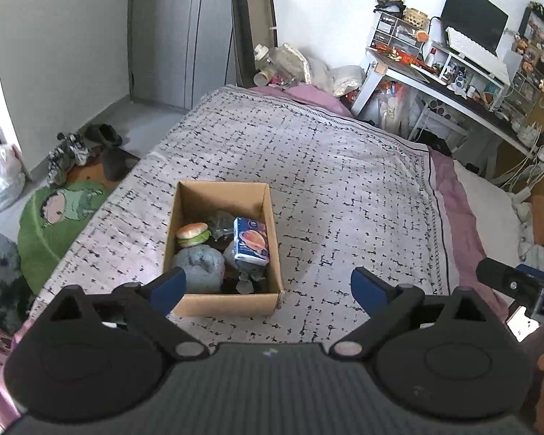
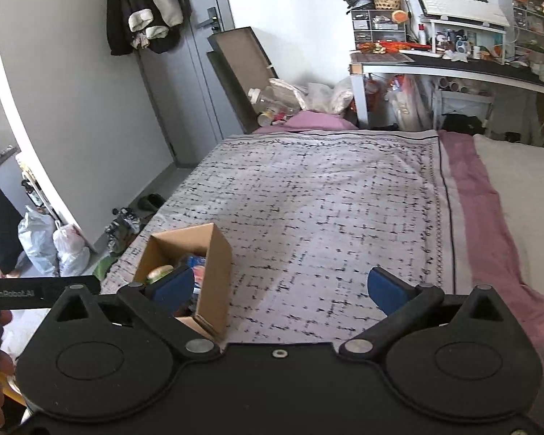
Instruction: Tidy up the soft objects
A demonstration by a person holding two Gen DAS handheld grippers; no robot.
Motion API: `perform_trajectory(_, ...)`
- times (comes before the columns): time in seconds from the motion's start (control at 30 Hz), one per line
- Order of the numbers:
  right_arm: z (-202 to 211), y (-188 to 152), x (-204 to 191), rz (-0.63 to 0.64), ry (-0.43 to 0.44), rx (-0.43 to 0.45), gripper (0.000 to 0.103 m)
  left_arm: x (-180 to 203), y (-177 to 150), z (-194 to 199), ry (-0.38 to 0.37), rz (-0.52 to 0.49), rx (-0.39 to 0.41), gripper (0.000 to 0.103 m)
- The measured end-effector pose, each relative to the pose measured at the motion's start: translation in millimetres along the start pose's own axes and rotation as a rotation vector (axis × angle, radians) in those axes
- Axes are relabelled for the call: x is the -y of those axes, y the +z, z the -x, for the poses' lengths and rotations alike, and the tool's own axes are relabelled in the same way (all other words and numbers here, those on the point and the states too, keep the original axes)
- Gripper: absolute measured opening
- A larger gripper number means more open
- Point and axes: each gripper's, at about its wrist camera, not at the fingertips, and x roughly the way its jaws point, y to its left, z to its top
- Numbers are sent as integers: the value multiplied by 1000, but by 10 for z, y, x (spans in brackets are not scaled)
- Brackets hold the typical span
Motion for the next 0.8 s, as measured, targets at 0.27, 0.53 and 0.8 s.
perform_trajectory(0.27, 137, -74, 59, 8, -52, -12, 103, 115, -178, 116, 1, -18, -7, 102)
perform_trajectory(0.53, 227, -163, -18, 39, -51, -44, 103, 164, -308, 212, -3, -13, -6, 102)
perform_trajectory(0.8, 248, -212, -87, 71, -44, -62, 103, 148, -364, 312, 3, -11, 13, 102)
